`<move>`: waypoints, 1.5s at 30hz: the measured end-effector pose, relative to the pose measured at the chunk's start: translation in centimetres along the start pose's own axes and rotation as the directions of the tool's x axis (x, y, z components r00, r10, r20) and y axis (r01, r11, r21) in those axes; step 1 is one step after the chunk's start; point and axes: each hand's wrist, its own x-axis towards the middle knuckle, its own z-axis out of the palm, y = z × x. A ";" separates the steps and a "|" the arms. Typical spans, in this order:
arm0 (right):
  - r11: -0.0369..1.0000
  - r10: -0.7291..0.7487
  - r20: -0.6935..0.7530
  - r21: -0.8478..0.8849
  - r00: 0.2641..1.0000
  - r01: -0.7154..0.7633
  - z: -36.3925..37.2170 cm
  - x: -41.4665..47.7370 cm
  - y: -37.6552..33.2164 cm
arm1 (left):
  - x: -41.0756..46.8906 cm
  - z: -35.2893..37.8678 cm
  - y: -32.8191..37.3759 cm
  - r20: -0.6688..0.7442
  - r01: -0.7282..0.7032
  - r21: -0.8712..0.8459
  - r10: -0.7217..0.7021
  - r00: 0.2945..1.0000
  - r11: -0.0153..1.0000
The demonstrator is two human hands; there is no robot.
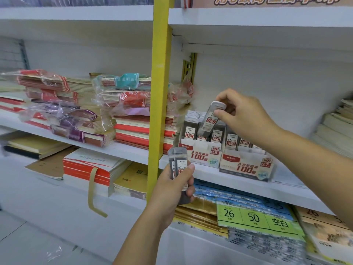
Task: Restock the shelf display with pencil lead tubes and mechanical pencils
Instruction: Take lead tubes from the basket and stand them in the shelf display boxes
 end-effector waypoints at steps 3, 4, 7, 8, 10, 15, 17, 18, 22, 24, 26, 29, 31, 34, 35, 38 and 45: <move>0.997 0.009 0.070 -0.073 0.998 -0.004 0.9 0.9 0.1 | 0.0 -0.4 0.1 0.015 0.023 0.014 -0.024 1.000 1.000; 0.997 0.015 0.071 -0.076 0.997 -0.009 1.1 1.1 0.2 | 0.0 -0.5 0.2 0.015 0.031 0.014 -0.031 0.999 0.999; 0.997 0.052 0.075 -0.053 0.996 -0.048 1.2 1.7 0.3 | -0.1 -0.5 0.5 0.024 0.042 -0.018 -0.041 0.999 0.999; 0.997 0.060 0.071 -0.044 0.996 -0.057 1.0 1.9 0.4 | -0.2 -0.6 0.5 0.025 0.037 -0.025 -0.036 0.999 0.999; 0.997 0.060 0.044 -0.040 0.997 -0.058 0.1 2.2 0.5 | -0.2 -0.7 0.5 0.025 0.017 -0.018 -0.016 1.000 1.000; 0.989 0.066 0.081 -0.134 0.995 -0.055 -1.0 2.1 1.4 | -0.4 -0.7 0.5 0.040 -0.034 0.077 0.031 0.999 0.996; 0.983 0.068 0.126 -0.179 0.990 -0.045 -0.3 1.6 1.9 | -0.5 -0.7 0.4 0.041 -0.045 0.106 0.041 0.998 0.993; 0.974 0.058 0.132 -0.225 0.989 -0.027 0.2 1.4 2.1 | -0.5 -0.7 0.3 0.042 -0.048 0.113 0.044 0.998 0.992; 0.936 0.069 0.078 -0.350 0.995 -0.037 0.9 0.8 2.7 | -0.6 -0.4 0.4 0.059 -0.056 0.140 0.048 0.997 0.989; 0.916 0.066 0.032 -0.399 0.997 -0.047 0.7 0.4 2.9 | -0.8 -0.3 0.5 0.062 -0.048 0.140 0.040 0.997 0.989; 0.912 0.008 -0.035 -0.409 0.999 -0.022 0.5 -0.6 2.4 | -0.9 -0.1 0.6 0.068 -0.038 0.134 0.029 0.997 0.990; 0.989 0.004 -0.059 -0.148 0.998 -0.013 0.9 -3.7 0.4 | -1.1 0.3 0.7 0.097 -0.030 0.118 0.019 0.995 0.992; 0.990 0.062 0.077 0.125 0.995 -0.072 1.5 -5.9 -0.9 | -1.3 0.8 0.8 0.124 -0.028 0.106 0.015 0.992 0.994; 0.877 0.130 0.288 0.412 0.949 -0.245 2.3 -7.8 -1.5 | -1.4 1.4 0.6 0.168 -0.027 0.088 0.012 0.986 0.996; 0.852 0.148 0.300 0.445 0.942 -0.276 2.5 -8.1 -1.4 | -1.3 1.5 0.5 0.175 -0.027 0.084 0.012 0.984 0.996; 0.806 0.230 0.262 0.489 0.937 -0.334 2.5 -8.5 -0.9 | -1.0 1.9 0.1 0.181 -0.027 0.075 0.013 0.983 0.997; 0.830 0.277 -0.174 0.538 0.945 -0.144 -3.3 -6.2 2.0 | -0.2 1.9 -0.4 0.109 -0.037 0.195 0.015 0.994 0.980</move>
